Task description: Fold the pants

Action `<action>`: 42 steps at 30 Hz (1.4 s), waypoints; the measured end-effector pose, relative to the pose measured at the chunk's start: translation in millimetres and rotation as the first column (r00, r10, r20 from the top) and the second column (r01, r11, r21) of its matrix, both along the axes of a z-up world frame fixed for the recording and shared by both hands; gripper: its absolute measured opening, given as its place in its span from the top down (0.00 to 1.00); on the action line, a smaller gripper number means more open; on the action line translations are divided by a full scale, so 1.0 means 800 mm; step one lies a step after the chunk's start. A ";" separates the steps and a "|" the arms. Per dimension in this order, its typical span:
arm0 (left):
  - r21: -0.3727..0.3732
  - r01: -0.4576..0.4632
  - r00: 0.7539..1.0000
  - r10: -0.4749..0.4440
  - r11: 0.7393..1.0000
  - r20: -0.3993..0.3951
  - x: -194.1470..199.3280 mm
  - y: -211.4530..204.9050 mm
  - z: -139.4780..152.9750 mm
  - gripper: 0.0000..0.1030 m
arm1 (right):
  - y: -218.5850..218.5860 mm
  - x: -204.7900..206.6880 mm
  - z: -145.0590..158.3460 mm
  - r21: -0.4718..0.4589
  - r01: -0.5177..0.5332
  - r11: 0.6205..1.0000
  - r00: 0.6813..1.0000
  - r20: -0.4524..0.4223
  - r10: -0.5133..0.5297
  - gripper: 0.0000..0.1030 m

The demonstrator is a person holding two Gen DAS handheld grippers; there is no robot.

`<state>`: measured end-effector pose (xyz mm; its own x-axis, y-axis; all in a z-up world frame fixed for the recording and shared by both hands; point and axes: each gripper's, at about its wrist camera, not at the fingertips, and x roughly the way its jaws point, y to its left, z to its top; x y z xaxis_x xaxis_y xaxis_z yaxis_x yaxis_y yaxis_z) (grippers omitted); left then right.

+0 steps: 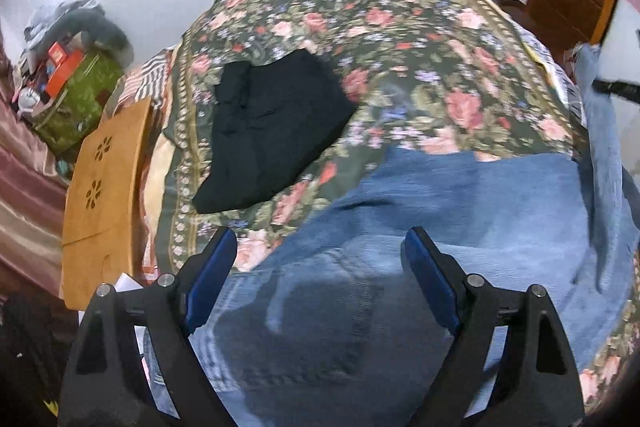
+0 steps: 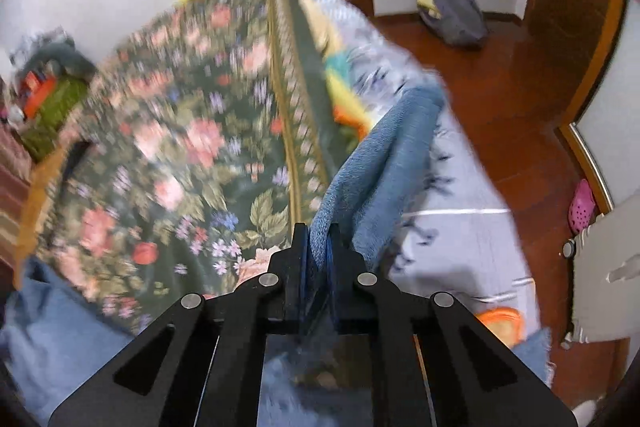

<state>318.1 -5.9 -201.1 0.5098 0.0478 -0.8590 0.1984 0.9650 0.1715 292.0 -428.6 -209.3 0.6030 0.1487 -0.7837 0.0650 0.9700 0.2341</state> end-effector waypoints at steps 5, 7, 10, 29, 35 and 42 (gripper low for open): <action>0.004 0.062 0.997 -0.062 0.998 -0.037 -0.019 -0.053 -0.011 0.16 | -0.042 -0.070 0.051 0.024 0.005 1.000 0.996 0.094 -0.008 0.93; 0.007 0.093 0.995 -0.093 0.996 -0.048 -0.029 -0.075 -0.018 0.16 | -0.048 -0.084 0.043 0.028 -0.011 1.000 0.998 0.060 0.010 0.92; 0.011 0.133 0.989 -0.132 0.991 -0.067 -0.044 -0.104 -0.032 0.16 | -0.061 -0.116 0.003 -0.010 0.012 1.000 0.998 -0.064 -0.012 0.82; -0.019 0.165 0.983 -0.166 0.986 -0.081 -0.053 -0.144 -0.051 0.13 | 0.031 -0.059 -0.022 0.006 -0.181 0.983 0.971 -0.159 0.180 0.50; -0.057 0.169 0.981 -0.174 0.984 -0.086 -0.060 -0.140 -0.050 0.13 | 0.119 -0.011 -0.068 0.021 -0.392 0.920 0.873 -0.307 0.379 0.51; -0.067 0.155 0.983 -0.161 0.986 -0.086 -0.045 -0.141 -0.042 0.13 | 0.125 -0.035 -0.091 0.008 -0.493 0.870 0.787 -0.421 0.450 0.50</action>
<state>281.7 -118.7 -234.8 0.4270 -0.0796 -0.9008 0.3612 0.9282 0.0893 264.2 -328.3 -281.8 0.1119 0.2429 -0.9636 -0.3407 0.9203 0.1925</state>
